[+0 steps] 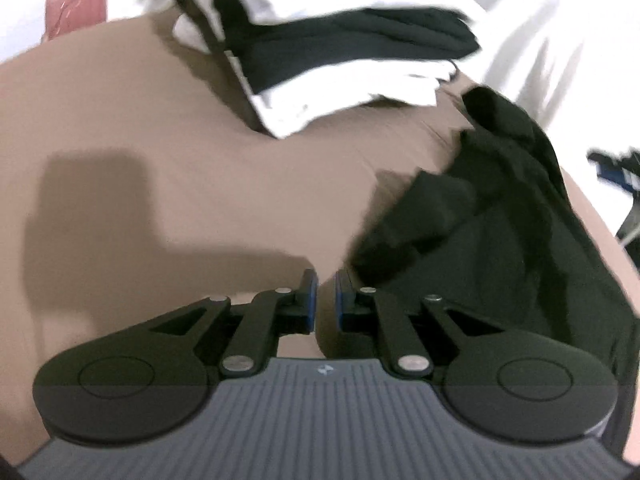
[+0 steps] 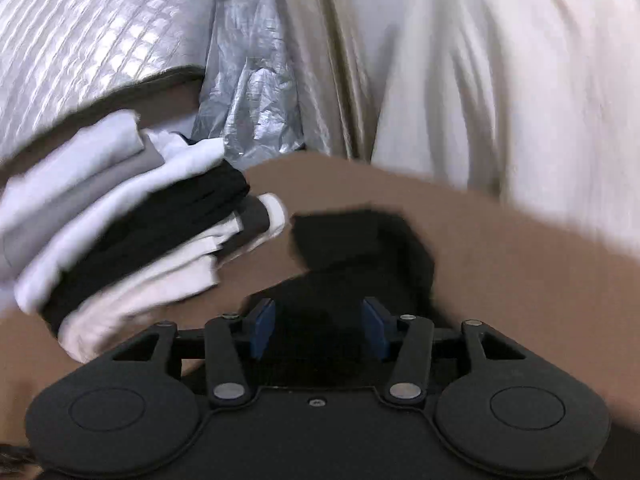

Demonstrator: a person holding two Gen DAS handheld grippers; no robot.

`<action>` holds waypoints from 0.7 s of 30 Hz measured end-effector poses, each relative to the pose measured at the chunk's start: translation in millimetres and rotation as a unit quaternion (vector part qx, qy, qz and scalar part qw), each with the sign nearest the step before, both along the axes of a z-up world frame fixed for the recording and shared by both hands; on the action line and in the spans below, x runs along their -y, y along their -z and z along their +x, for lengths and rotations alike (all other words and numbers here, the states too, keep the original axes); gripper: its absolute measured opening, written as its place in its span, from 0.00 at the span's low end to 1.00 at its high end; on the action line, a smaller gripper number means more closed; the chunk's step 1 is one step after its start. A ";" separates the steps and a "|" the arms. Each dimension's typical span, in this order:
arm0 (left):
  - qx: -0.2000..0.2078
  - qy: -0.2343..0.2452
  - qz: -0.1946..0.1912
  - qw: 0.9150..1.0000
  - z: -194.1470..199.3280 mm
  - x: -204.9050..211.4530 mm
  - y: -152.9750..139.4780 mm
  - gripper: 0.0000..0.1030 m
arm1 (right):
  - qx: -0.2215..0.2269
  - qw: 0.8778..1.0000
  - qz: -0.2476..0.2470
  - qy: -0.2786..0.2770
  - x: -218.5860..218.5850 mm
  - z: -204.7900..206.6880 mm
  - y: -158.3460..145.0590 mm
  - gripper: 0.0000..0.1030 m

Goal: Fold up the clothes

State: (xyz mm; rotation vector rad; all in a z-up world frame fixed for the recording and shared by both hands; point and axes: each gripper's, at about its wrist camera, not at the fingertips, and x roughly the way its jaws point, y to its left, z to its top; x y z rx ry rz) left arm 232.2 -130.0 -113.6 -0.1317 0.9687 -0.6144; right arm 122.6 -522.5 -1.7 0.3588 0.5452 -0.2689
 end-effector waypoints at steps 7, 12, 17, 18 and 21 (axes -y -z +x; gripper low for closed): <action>-0.067 0.021 -0.056 0.996 -0.8 -5.4 5.7 0.47 | 0.035 0.987 0.096 -0.122 -116.7 -115.9 49.1 0.53; -0.070 0.054 0.000 0.996 -10.4 17.8 18.3 0.56 | 0.036 0.978 0.082 -0.186 -186.3 -170.3 98.3 0.53; -0.048 0.042 -0.037 0.997 -20.3 4.0 -5.9 0.05 | 0.021 0.975 0.058 -0.212 -214.9 -153.2 103.2 0.52; -0.033 0.028 -0.064 0.997 -25.9 -12.5 -20.4 0.05 | 0.020 0.976 0.046 -0.212 -219.8 -147.1 100.3 0.52; -0.005 0.001 -0.064 0.998 -40.4 -39.6 -32.6 0.05 | 0.033 0.973 0.040 -0.224 -226.1 -140.4 95.0 0.52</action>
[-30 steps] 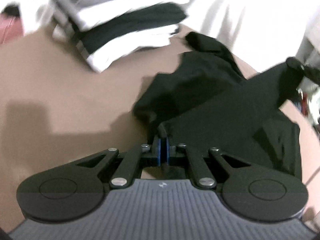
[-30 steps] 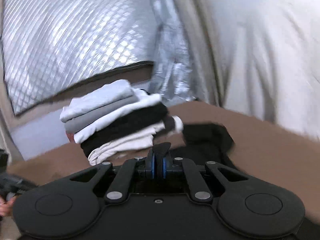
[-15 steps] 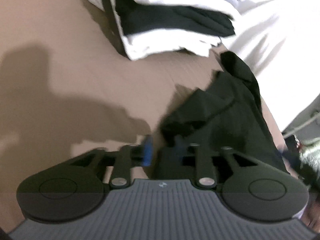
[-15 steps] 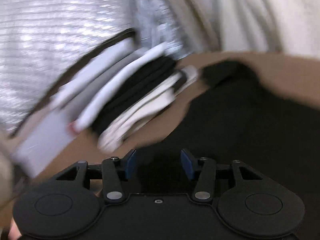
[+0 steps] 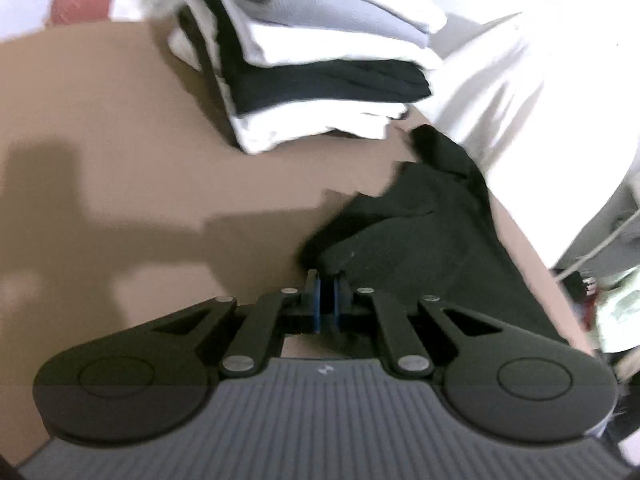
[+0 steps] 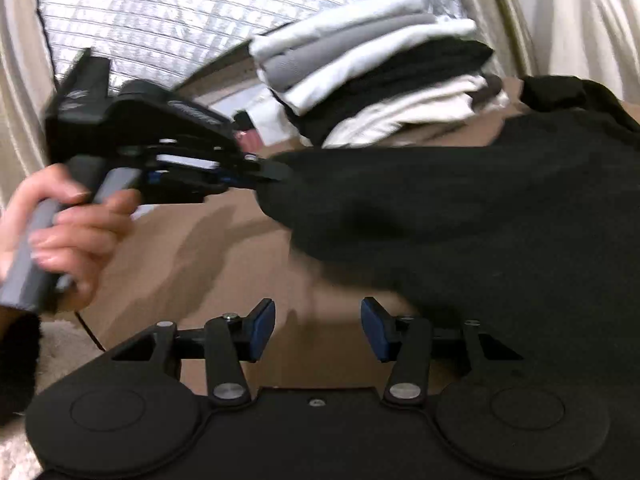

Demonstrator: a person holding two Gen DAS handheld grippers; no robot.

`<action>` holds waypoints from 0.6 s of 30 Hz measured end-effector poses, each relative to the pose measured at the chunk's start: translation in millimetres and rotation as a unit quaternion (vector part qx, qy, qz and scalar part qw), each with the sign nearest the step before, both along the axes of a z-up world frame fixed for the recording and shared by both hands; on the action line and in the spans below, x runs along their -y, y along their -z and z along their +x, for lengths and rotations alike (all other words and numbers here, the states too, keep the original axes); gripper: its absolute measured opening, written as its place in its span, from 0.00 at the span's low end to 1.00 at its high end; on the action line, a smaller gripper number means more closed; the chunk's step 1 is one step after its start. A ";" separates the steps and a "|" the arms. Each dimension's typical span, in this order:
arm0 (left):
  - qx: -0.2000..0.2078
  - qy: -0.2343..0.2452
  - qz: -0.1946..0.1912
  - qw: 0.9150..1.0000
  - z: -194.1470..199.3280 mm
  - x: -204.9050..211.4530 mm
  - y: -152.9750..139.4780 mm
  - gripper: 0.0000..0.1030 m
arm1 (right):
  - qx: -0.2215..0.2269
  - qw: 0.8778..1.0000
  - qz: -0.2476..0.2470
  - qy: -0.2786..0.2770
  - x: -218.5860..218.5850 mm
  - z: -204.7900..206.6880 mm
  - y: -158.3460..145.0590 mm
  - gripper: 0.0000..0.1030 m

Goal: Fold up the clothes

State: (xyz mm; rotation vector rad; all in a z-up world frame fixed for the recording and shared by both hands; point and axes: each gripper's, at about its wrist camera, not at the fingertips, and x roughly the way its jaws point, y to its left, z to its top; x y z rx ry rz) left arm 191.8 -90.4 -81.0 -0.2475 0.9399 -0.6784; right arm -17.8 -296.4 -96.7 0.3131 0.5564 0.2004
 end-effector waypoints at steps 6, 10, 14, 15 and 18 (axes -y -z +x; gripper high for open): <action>-0.071 0.001 0.022 0.997 20.3 5.4 32.2 0.05 | -0.012 0.994 -0.101 0.040 -25.7 16.6 1.0 0.52; -0.061 0.027 0.005 0.998 18.9 4.0 26.1 0.06 | 0.027 0.993 -0.113 0.034 -36.3 -3.4 -16.1 0.52; -0.068 0.040 -0.010 0.997 20.1 7.1 27.6 0.06 | 0.044 0.990 -0.119 0.060 -31.2 -3.3 -23.7 0.53; -0.066 0.041 -0.014 0.997 19.9 7.2 27.0 0.06 | 0.036 0.991 -0.111 0.067 -27.1 5.4 -22.1 0.54; -0.057 0.047 -0.035 0.997 20.1 7.1 22.4 0.06 | -0.007 0.994 -0.091 0.056 -16.8 35.7 -5.1 0.32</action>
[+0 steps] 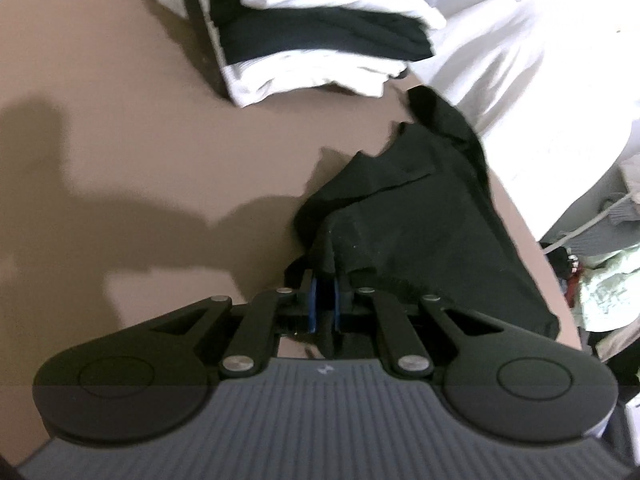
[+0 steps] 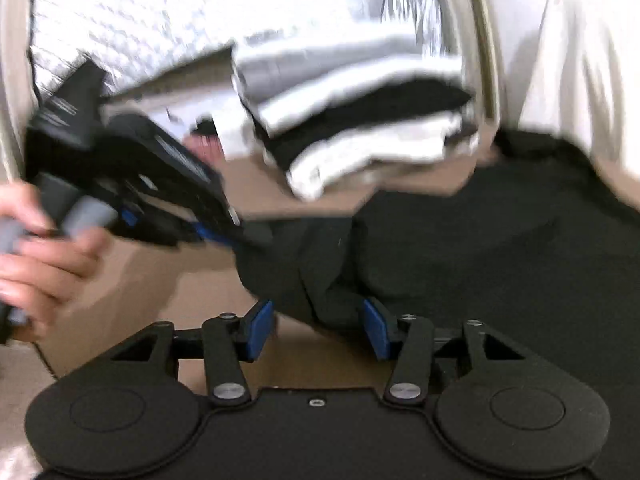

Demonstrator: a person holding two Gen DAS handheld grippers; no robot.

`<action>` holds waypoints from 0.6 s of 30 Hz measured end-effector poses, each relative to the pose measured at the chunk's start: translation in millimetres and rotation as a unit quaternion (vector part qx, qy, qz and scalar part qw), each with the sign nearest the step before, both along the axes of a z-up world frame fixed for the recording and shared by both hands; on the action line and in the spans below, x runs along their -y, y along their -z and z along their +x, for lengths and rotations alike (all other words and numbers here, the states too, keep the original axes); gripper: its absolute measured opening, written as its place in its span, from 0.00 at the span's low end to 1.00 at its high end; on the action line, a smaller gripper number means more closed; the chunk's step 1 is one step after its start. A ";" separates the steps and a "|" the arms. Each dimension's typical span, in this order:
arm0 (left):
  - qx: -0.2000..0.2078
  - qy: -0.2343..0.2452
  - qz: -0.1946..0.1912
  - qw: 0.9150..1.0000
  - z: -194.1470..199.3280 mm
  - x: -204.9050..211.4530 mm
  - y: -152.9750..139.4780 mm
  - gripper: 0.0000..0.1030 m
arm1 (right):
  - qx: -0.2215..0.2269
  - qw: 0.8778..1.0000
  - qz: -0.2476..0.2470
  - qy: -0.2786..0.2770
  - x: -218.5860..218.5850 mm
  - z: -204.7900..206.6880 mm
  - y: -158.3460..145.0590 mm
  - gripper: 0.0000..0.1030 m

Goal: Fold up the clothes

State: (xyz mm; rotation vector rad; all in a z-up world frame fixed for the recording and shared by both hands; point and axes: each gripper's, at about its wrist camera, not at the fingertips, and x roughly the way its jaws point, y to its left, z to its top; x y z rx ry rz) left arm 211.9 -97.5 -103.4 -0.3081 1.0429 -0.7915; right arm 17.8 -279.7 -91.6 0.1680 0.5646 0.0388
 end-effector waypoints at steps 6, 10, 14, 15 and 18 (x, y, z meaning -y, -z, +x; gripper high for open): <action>0.029 0.000 0.007 1.000 -1.8 3.7 -9.6 0.06 | -0.006 0.998 0.042 -0.045 -5.3 -10.4 2.1 0.07; 0.051 0.012 0.105 0.993 -3.7 24.0 -1.7 0.06 | -0.052 0.989 0.137 -0.035 17.1 -11.7 32.7 0.11; 0.052 0.018 0.098 0.994 -4.0 24.3 -4.2 0.06 | -0.048 0.975 0.205 -0.073 34.3 -21.5 19.6 0.29; 0.057 0.015 0.084 0.995 -3.8 21.3 -8.5 0.06 | -0.038 0.973 0.213 -0.078 41.9 -24.4 11.1 0.30; 0.060 0.013 0.054 0.997 -1.2 16.2 -13.4 0.18 | 0.006 0.967 0.246 -0.064 82.3 -28.6 -19.3 0.37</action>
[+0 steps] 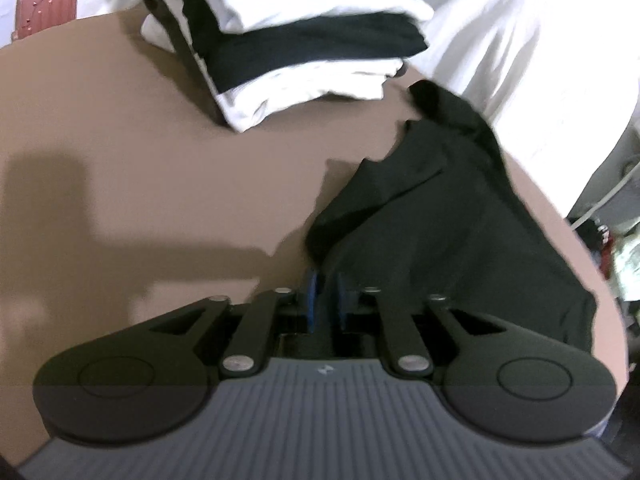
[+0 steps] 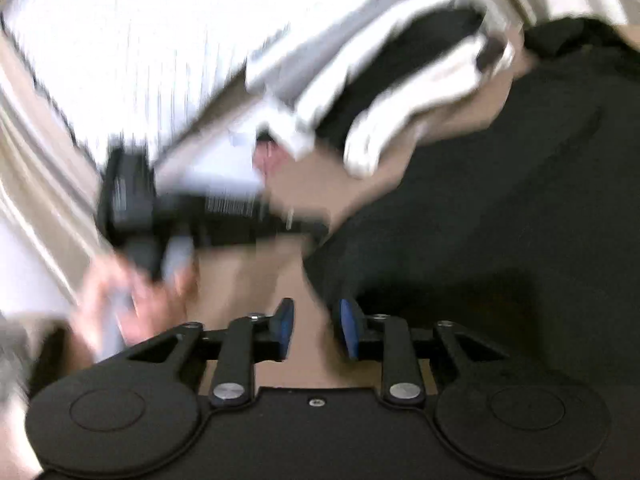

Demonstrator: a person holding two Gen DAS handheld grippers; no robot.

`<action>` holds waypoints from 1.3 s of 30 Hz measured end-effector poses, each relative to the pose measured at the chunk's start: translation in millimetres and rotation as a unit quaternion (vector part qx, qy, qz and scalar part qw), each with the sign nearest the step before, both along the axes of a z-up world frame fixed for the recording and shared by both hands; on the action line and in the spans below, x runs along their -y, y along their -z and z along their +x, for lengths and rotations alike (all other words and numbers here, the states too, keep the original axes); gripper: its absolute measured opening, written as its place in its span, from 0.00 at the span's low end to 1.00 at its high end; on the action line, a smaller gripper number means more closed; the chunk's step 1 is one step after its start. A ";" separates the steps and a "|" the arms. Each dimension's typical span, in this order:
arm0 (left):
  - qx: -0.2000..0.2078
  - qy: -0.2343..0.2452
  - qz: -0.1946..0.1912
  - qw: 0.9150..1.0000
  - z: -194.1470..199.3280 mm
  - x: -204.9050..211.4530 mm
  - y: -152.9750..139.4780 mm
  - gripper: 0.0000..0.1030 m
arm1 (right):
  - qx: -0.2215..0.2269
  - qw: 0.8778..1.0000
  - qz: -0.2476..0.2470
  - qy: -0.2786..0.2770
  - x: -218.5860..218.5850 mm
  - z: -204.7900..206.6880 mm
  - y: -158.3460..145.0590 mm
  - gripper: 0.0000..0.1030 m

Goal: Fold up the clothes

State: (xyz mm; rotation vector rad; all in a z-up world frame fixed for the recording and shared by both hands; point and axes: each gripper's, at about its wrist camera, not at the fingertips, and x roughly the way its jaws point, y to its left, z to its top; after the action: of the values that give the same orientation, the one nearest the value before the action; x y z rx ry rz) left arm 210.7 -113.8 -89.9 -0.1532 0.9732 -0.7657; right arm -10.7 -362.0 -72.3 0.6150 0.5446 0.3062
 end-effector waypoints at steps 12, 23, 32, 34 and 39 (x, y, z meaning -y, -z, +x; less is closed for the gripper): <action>0.002 0.052 0.042 0.998 5.9 41.7 25.0 0.19 | -0.157 0.972 -0.037 0.169 154.8 128.2 26.0 0.49; 0.072 0.040 -0.037 0.996 1.8 45.1 1.3 0.10 | 0.045 0.951 -0.263 0.157 148.2 149.5 -63.0 0.06; 0.005 0.014 0.016 1.000 28.0 59.1 38.3 0.38 | -0.100 0.955 -0.185 0.209 230.3 182.7 -32.3 0.30; -0.026 0.001 -0.008 1.000 34.9 52.3 44.5 0.40 | -0.086 0.964 -0.149 0.201 216.7 152.7 -31.8 0.46; -0.065 -0.028 -0.070 0.995 39.9 31.5 43.7 0.40 | -0.051 0.994 -0.041 0.084 155.0 79.2 -19.7 0.48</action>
State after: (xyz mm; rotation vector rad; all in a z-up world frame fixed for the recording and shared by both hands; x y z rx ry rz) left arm 250.7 -145.3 -133.7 -0.3541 1.0336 -0.7794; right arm 68.5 -517.0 -52.6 0.5942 0.5961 0.0939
